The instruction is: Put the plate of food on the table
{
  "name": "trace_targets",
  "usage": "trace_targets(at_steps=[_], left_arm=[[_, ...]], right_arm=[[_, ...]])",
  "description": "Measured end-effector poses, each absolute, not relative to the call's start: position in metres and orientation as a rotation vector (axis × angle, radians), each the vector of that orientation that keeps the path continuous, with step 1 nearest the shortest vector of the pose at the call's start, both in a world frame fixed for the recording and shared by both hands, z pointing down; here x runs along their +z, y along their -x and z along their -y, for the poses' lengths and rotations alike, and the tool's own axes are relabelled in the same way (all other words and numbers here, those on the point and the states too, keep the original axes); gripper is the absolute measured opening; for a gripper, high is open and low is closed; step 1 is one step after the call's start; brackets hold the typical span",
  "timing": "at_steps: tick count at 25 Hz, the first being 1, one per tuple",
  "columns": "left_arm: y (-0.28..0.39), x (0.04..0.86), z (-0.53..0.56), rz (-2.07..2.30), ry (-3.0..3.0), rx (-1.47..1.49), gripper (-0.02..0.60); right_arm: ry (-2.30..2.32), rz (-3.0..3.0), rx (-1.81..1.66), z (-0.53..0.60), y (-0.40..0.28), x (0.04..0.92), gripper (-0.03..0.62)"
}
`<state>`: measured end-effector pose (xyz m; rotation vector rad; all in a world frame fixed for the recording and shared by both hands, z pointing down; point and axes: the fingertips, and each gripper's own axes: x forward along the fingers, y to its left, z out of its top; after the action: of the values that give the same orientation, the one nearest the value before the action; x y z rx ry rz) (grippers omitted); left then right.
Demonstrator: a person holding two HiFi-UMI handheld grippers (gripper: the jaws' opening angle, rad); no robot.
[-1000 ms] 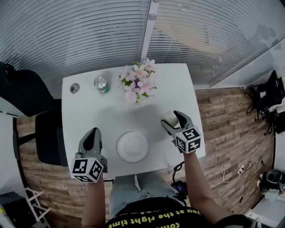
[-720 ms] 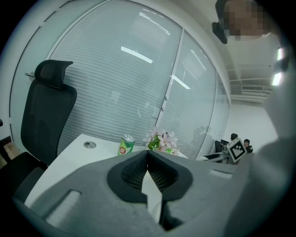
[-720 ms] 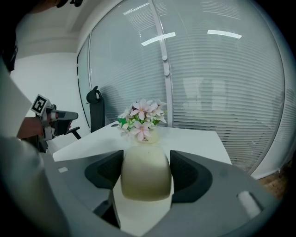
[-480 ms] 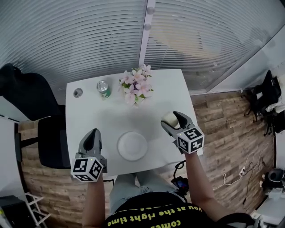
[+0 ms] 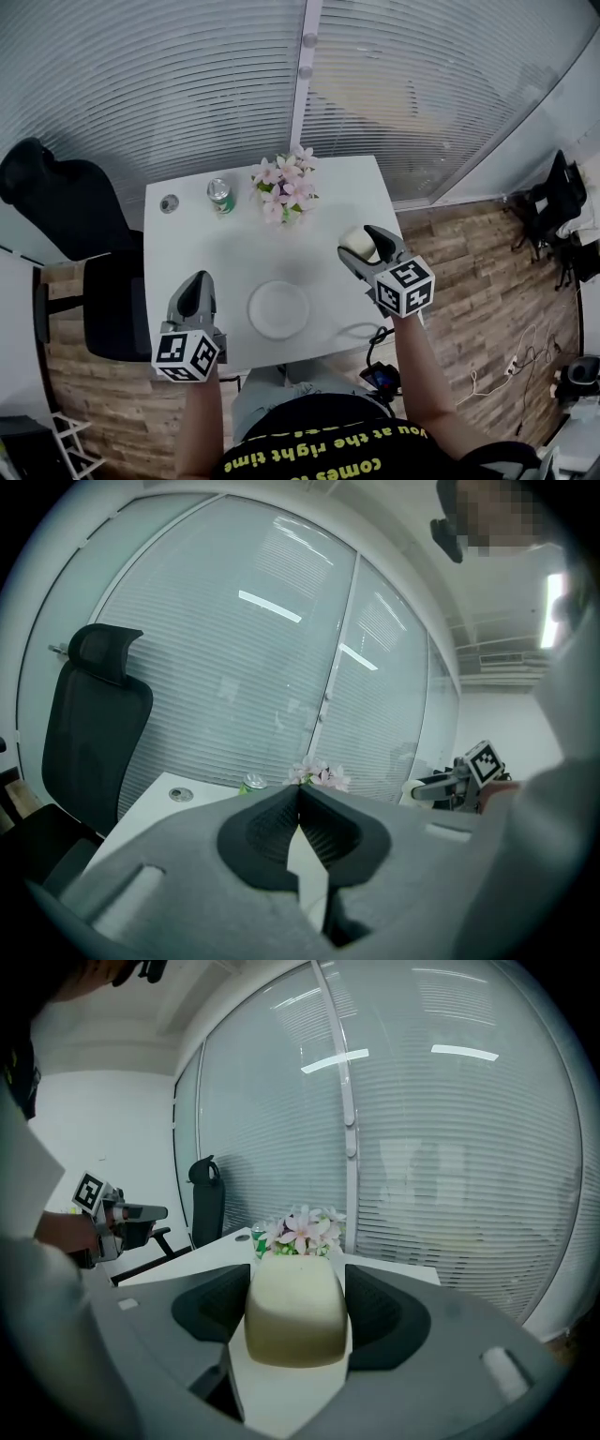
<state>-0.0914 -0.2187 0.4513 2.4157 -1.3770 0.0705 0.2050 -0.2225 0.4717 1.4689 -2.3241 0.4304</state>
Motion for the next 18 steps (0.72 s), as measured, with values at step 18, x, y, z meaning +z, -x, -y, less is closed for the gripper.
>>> trace_targets(at_steps=[18], left_arm=[[0.106, 0.426, 0.197, 1.447, -2.410, 0.015, 0.001]], right_arm=[[-1.492, 2.451, 0.381, 0.211, -0.194, 0.410, 0.325]])
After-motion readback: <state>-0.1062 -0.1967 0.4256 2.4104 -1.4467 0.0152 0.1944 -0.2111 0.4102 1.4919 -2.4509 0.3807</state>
